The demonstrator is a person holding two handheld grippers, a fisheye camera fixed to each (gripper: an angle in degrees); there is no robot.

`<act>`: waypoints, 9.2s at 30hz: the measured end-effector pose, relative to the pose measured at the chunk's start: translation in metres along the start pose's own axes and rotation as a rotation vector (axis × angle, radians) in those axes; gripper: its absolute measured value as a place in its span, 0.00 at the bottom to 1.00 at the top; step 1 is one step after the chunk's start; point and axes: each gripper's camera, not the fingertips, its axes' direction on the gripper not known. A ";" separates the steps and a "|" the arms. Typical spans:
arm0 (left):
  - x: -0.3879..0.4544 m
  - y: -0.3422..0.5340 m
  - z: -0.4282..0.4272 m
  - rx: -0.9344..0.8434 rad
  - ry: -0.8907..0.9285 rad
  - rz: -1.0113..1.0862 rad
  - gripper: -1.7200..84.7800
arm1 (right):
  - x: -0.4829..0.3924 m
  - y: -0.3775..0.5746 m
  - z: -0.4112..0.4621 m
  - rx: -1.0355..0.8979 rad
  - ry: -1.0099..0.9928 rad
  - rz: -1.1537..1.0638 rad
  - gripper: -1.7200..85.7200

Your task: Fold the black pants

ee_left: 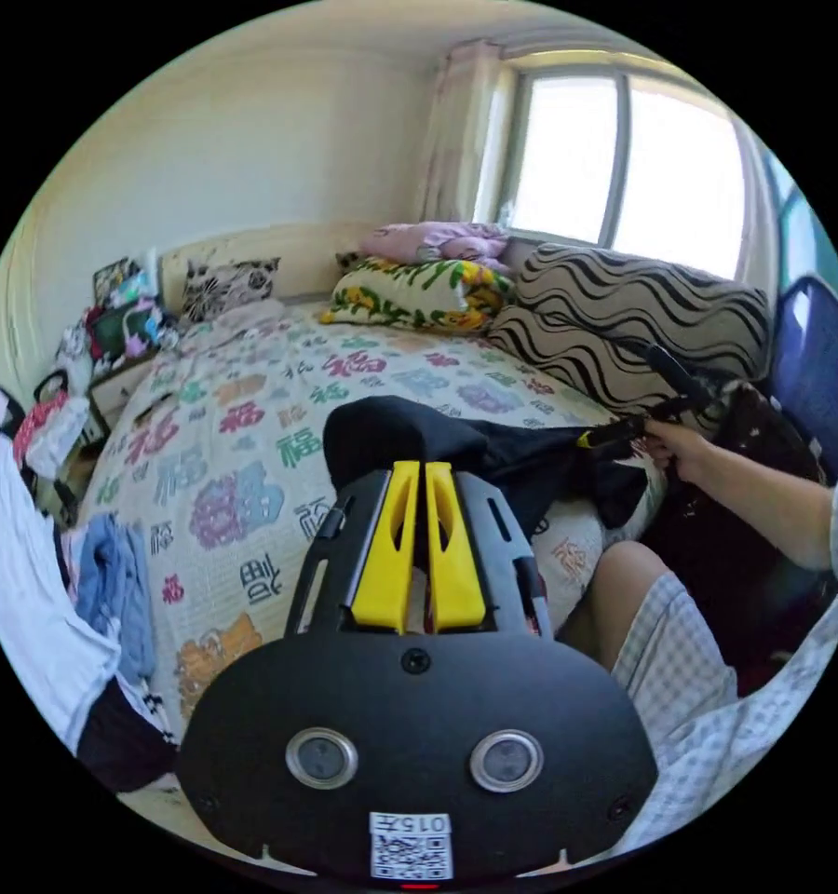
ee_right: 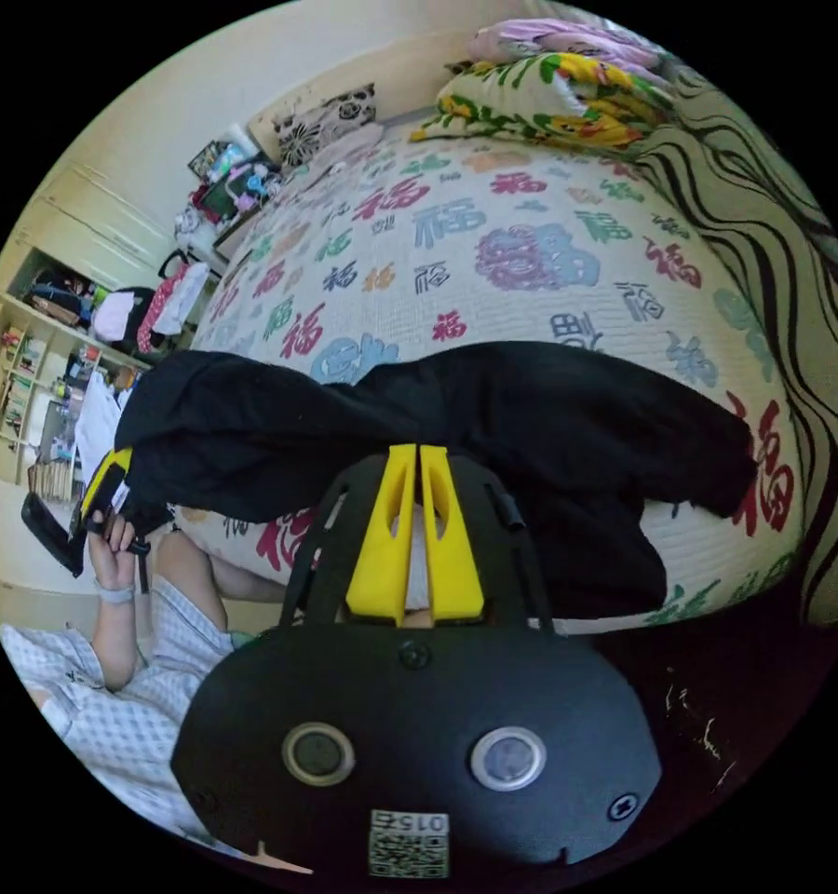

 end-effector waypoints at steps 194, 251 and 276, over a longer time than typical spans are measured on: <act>-0.110 -0.386 1.217 -0.854 0.692 0.168 0.08 | 0.500 -0.605 -0.328 -0.095 -0.327 0.165 0.11; -0.231 -0.245 1.036 -1.009 0.169 0.036 0.07 | 0.333 -0.650 -0.222 -0.403 0.035 -0.143 0.04; -0.243 -0.254 0.929 -0.891 0.141 0.057 0.02 | 0.343 -0.756 -0.140 -0.487 -0.119 -0.129 0.03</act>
